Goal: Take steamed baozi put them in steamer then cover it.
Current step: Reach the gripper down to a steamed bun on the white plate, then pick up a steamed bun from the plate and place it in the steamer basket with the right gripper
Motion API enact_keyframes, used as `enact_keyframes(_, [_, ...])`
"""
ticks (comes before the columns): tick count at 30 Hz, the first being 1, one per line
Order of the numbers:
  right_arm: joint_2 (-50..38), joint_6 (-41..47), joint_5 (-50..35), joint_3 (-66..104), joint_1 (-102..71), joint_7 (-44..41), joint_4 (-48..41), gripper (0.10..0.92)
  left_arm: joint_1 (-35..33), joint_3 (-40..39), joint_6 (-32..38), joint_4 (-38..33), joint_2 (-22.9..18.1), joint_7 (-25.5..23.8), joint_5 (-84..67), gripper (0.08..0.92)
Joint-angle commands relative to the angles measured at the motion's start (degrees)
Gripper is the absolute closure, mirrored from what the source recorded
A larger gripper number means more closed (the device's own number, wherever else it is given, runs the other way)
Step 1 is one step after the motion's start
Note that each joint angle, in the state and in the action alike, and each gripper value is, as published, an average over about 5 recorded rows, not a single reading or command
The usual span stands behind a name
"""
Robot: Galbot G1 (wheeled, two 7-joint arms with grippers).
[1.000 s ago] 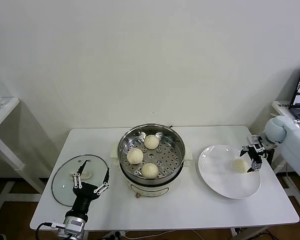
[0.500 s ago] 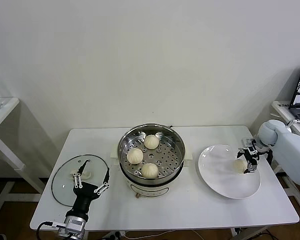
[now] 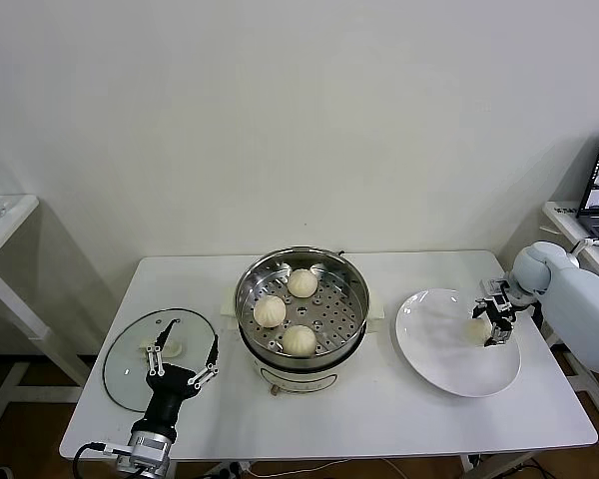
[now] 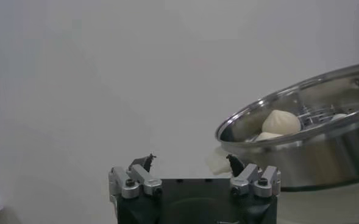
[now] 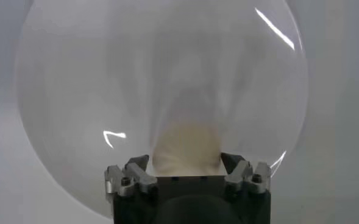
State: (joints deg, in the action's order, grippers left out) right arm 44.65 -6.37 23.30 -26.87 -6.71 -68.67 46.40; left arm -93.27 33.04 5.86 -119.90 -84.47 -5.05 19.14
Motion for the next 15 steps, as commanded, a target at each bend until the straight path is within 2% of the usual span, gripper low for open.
enact_keyframes(1, [0.0,0.0,-0.2,-0.1,0.0,0.0,0.4,0.324,0.0,-0.1,0.0,0.0,-0.1,0.1,0.0,0.177])
enact_keyframes(8, [-2.7,1.8,-4.4,-2.5,1.0,-0.7,4.8,0.349,0.2,-0.2,0.0,0.0,-0.3,0.1,0.1,0.177])
enact_keyframes(15, [-10.2,7.4,-16.7,-12.1,9.2,-2.4,16.1,0.355,0.7,-0.5,-0.3,-0.3,-0.7,0.2,0.1,0.177])
